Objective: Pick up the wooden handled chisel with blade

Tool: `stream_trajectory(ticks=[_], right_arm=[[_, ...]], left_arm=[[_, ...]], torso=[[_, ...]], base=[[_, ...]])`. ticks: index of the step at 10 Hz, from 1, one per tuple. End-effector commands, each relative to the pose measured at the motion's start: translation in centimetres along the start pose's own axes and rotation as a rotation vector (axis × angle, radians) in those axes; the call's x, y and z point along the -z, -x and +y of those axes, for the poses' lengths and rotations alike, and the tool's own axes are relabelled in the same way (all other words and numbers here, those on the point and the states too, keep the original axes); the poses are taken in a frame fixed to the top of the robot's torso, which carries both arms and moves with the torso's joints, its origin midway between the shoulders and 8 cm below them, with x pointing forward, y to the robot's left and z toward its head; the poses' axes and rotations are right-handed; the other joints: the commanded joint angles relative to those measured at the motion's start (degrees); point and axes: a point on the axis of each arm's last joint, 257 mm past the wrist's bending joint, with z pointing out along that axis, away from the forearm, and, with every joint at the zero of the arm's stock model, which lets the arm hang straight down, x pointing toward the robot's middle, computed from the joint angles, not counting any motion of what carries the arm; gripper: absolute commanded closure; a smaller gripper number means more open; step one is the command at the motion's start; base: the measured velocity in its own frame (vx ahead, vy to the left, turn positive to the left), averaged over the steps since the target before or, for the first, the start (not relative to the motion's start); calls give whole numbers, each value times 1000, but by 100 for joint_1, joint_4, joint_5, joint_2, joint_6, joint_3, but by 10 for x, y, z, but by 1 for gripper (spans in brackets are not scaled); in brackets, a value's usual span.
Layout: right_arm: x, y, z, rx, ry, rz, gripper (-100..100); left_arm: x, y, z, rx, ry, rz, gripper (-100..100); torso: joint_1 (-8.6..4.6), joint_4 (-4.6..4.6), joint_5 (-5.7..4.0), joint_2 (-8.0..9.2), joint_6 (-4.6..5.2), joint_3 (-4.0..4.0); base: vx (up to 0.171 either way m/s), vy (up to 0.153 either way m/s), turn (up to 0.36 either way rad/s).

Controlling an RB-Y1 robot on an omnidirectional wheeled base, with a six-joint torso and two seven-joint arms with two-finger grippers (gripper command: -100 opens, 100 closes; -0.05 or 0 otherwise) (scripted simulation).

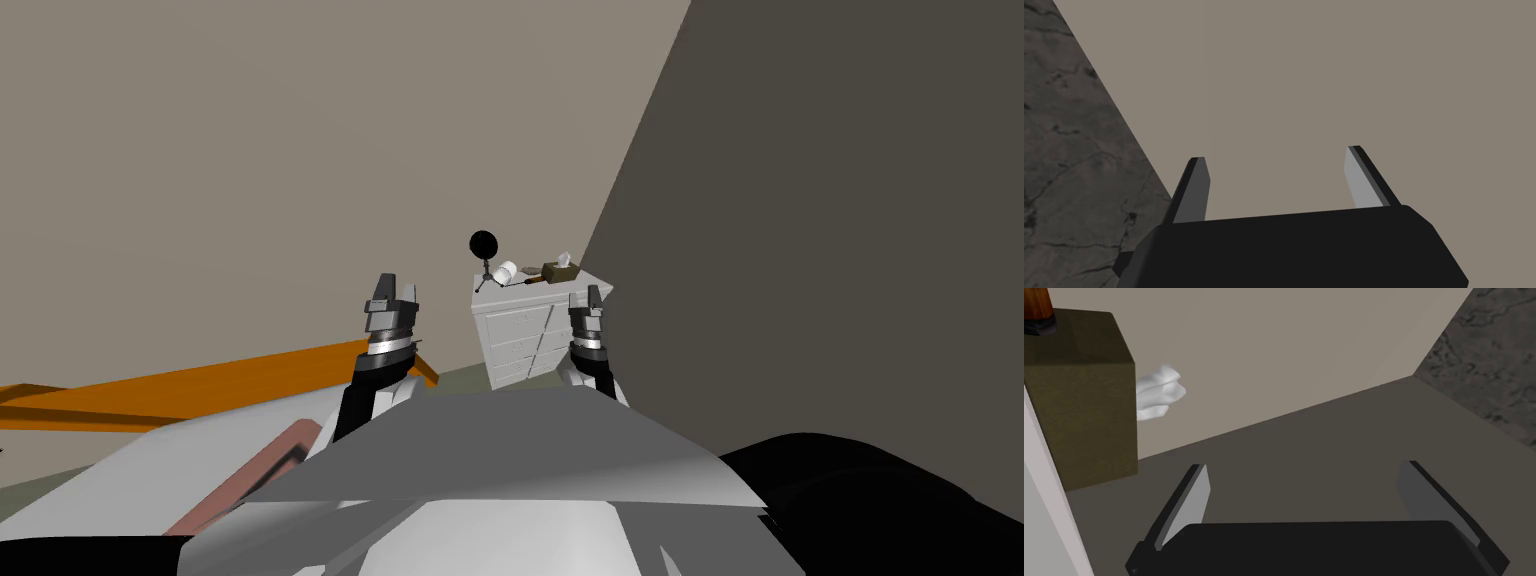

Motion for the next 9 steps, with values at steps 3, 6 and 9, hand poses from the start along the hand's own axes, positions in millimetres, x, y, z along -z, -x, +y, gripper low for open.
stream_trajectory(ticks=[3, 6, 9], right_arm=[[11, -18, -9, 11, 2, 105, -100], [25, -33, -18, 17, 2, 200, -100], [35, -42, -24, 25, 1, 268, -100]], left_arm=[[0, 0, 0, 0, 0, 0, 0], [0, 0, 0, 0, 0, 0, 0], [0, 0, 0, 0, 0, 0, 0]], torso=[[-2, 0, 0, 0, -1, 0], [-6, 1, -1, 5, 0, 3], [-4, 2, -1, 9, -1, 5]], base=[[-2, -1, 59], [-16, -11, 46], [-22, -4, 47]])
